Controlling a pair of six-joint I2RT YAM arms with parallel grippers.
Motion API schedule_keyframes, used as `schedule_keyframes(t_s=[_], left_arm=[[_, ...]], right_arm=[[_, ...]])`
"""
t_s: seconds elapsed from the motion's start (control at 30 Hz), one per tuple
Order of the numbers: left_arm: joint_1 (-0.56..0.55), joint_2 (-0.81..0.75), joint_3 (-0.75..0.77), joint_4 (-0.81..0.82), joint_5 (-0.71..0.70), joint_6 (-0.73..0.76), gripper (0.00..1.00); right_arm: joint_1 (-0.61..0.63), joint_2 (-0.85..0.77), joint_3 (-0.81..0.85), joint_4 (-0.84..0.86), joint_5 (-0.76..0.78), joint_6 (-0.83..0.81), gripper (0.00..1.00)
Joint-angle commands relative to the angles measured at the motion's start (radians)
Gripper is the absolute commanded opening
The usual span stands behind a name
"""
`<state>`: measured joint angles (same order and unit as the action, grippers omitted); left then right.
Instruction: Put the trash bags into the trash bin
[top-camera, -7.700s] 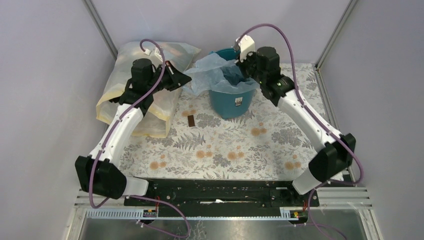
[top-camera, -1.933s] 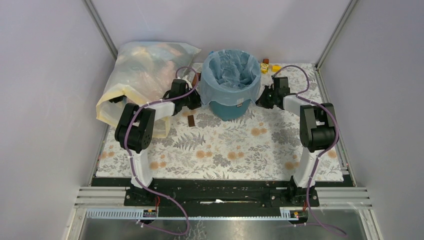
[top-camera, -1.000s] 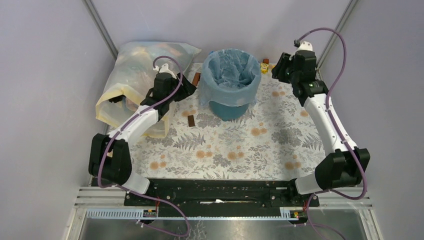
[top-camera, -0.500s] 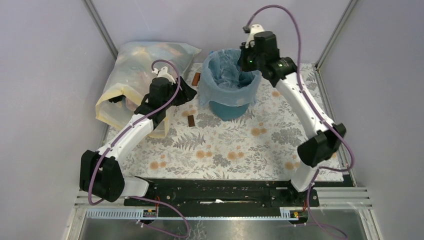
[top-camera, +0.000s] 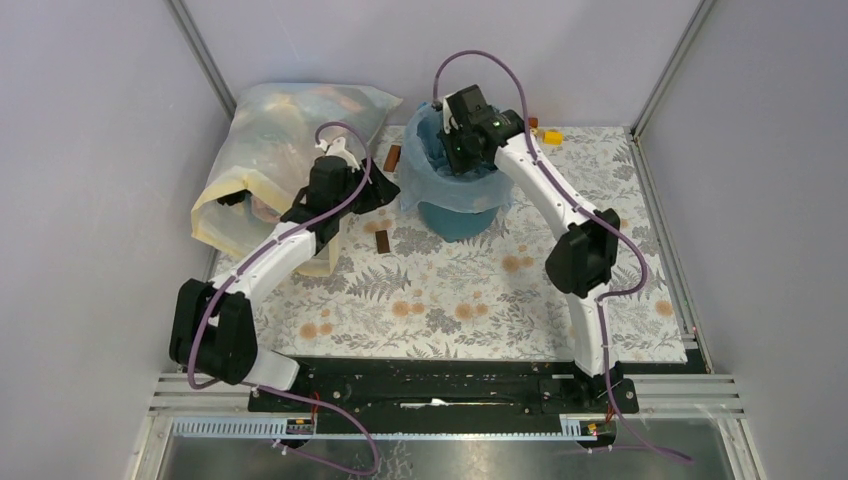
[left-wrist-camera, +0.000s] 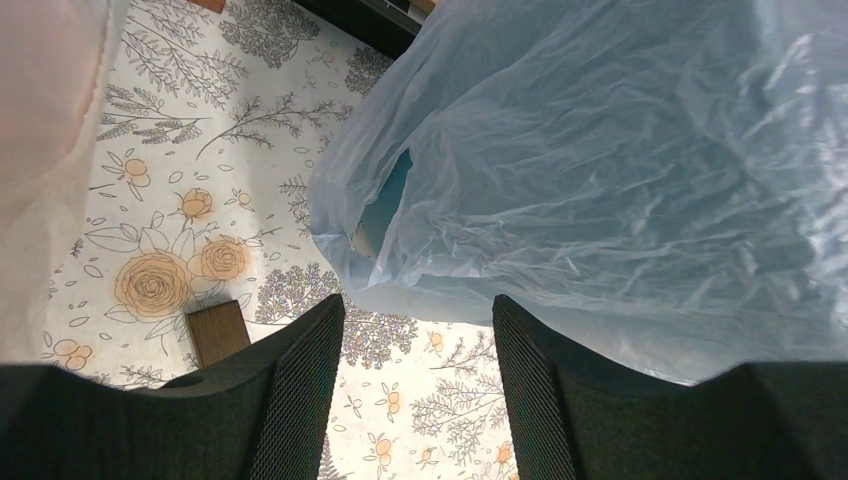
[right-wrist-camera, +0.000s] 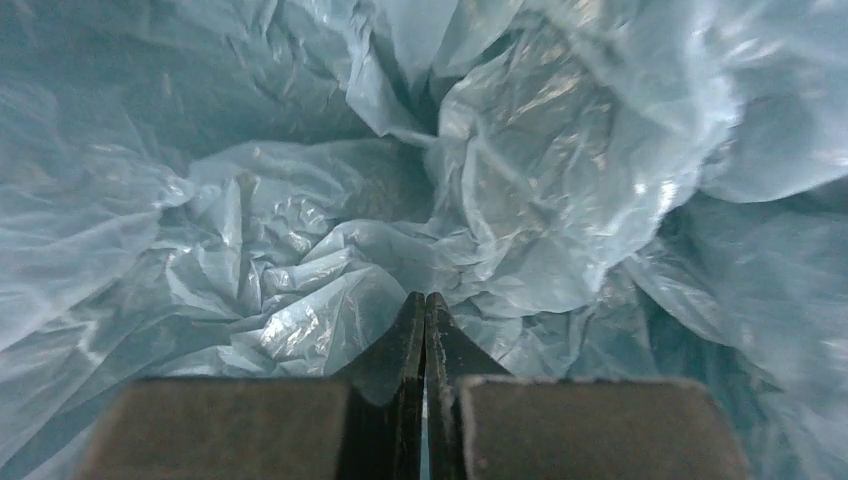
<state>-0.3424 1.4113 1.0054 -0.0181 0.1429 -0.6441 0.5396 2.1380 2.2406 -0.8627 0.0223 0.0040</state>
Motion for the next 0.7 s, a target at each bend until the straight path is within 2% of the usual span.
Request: schedule_keyframes(t_s=[0.0, 0.67], left_arm=[[-0.009, 0.047, 0.04, 0.085, 0.034, 0.007, 0.59], [-0.063, 0.215, 0.102, 0.126, 0.092, 0.012, 0.58]], right_arm=[[0.019, 0.032, 0.023, -0.075, 0.036, -0.042, 0.0], [0.018, 0.166, -0.135, -0.023, 0.036, -0.029, 0.0]])
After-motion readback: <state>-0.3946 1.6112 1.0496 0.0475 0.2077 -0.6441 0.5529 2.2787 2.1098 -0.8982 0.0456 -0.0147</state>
